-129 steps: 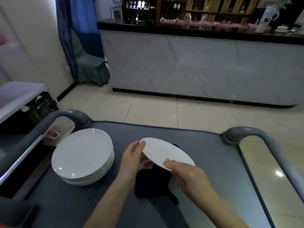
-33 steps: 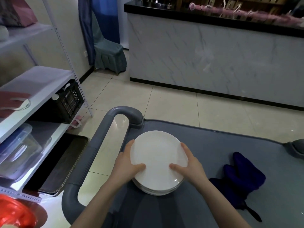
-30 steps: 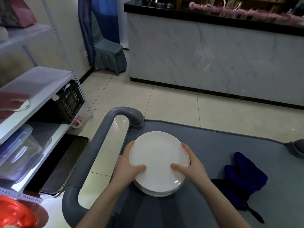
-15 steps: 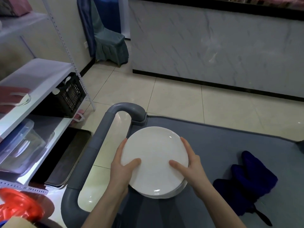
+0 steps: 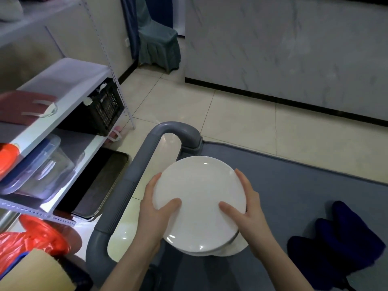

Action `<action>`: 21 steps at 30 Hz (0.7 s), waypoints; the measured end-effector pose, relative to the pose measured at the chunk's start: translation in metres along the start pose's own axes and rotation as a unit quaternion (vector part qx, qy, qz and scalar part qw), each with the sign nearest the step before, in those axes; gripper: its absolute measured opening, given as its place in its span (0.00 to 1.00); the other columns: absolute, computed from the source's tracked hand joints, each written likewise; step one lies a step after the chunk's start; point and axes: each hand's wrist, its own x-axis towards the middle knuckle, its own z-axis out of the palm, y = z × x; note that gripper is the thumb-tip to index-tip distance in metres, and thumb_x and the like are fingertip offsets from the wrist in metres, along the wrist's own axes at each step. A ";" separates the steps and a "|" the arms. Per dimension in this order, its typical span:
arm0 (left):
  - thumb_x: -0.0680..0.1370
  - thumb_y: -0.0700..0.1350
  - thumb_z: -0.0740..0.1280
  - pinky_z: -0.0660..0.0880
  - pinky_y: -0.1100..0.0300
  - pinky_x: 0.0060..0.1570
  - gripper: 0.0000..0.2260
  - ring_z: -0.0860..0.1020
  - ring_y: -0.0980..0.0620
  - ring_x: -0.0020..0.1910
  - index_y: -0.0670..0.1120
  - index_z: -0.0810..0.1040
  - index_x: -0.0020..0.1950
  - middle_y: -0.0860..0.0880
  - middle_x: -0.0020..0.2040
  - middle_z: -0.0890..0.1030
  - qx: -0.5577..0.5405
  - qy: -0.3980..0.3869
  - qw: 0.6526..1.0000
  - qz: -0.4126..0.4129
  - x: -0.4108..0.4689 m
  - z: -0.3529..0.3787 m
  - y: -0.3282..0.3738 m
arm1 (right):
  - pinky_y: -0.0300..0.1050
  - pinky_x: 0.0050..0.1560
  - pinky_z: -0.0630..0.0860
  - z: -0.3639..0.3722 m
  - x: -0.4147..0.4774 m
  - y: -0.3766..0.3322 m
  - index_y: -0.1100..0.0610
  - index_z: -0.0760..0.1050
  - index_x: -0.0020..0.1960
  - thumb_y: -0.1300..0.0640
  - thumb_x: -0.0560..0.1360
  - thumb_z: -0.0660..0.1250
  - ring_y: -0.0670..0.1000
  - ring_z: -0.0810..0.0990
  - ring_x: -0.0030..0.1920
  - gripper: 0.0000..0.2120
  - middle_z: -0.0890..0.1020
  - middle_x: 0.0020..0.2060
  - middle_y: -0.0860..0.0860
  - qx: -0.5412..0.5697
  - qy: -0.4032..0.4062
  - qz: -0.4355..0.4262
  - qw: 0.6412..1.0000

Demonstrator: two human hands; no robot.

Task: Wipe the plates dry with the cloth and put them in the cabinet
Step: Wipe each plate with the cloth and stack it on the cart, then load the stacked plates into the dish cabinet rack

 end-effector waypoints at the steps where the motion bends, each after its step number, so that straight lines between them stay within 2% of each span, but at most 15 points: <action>1: 0.68 0.46 0.75 0.74 0.64 0.43 0.31 0.75 0.65 0.53 0.70 0.69 0.63 0.75 0.51 0.74 0.000 0.010 1.000 0.003 -0.001 -0.001 -0.001 | 0.57 0.71 0.67 0.002 0.000 -0.001 0.16 0.57 0.62 0.44 0.66 0.70 0.48 0.68 0.68 0.35 0.64 0.67 0.42 -0.002 -0.004 0.000 1.000; 4: 0.73 0.40 0.73 0.73 0.65 0.44 0.32 0.74 0.65 0.55 0.67 0.67 0.69 0.71 0.57 0.73 -0.002 0.031 0.999 0.007 -0.005 -0.006 -0.004 | 0.59 0.72 0.67 0.007 0.000 -0.006 0.18 0.57 0.62 0.45 0.66 0.69 0.49 0.66 0.69 0.35 0.64 0.68 0.41 -0.002 -0.020 -0.008 1.000; 9: 0.74 0.39 0.72 0.76 0.57 0.50 0.32 0.74 0.62 0.58 0.64 0.67 0.71 0.66 0.61 0.73 0.002 0.061 0.998 0.019 -0.025 -0.015 0.002 | 0.55 0.70 0.68 0.008 -0.006 -0.016 0.23 0.58 0.65 0.46 0.65 0.70 0.48 0.68 0.67 0.36 0.65 0.65 0.40 0.001 -0.044 -0.030 0.999; 12: 0.74 0.40 0.72 0.76 0.54 0.53 0.32 0.74 0.59 0.59 0.65 0.65 0.71 0.66 0.60 0.73 0.005 0.081 0.996 0.039 -0.046 -0.022 0.007 | 0.47 0.63 0.69 0.007 -0.016 -0.021 0.24 0.59 0.66 0.46 0.64 0.70 0.35 0.67 0.62 0.36 0.66 0.63 0.38 0.002 -0.062 -0.055 0.997; 14: 0.74 0.40 0.73 0.77 0.59 0.48 0.33 0.74 0.60 0.58 0.65 0.65 0.72 0.65 0.60 0.74 -0.003 0.105 0.993 0.050 -0.064 -0.028 0.010 | 0.45 0.60 0.71 0.008 -0.024 -0.024 0.25 0.60 0.68 0.45 0.64 0.70 0.31 0.66 0.61 0.37 0.67 0.64 0.37 0.008 -0.081 -0.072 0.994; 16: 0.74 0.40 0.73 0.76 0.65 0.42 0.33 0.76 0.62 0.55 0.66 0.66 0.71 0.65 0.57 0.75 -0.024 0.140 0.988 0.055 -0.086 -0.036 0.013 | 0.52 0.65 0.72 0.010 -0.034 -0.029 0.25 0.60 0.69 0.45 0.64 0.71 0.39 0.69 0.64 0.38 0.67 0.66 0.38 0.012 -0.109 -0.090 0.990; 18: 0.73 0.40 0.74 0.77 0.62 0.44 0.34 0.77 0.61 0.55 0.66 0.66 0.72 0.64 0.58 0.76 -0.043 0.174 0.982 0.067 -0.112 -0.046 0.013 | 0.59 0.68 0.71 0.013 -0.048 -0.034 0.24 0.58 0.69 0.44 0.65 0.72 0.46 0.70 0.65 0.39 0.67 0.68 0.40 0.017 -0.146 -0.111 0.983; 21: 0.73 0.39 0.74 0.79 0.58 0.47 0.34 0.78 0.59 0.56 0.66 0.67 0.71 0.63 0.57 0.79 -0.077 0.234 0.965 0.088 -0.163 -0.063 0.011 | 0.61 0.68 0.71 0.022 -0.074 -0.044 0.22 0.58 0.68 0.42 0.63 0.72 0.47 0.72 0.64 0.39 0.67 0.67 0.41 0.015 -0.217 -0.153 0.964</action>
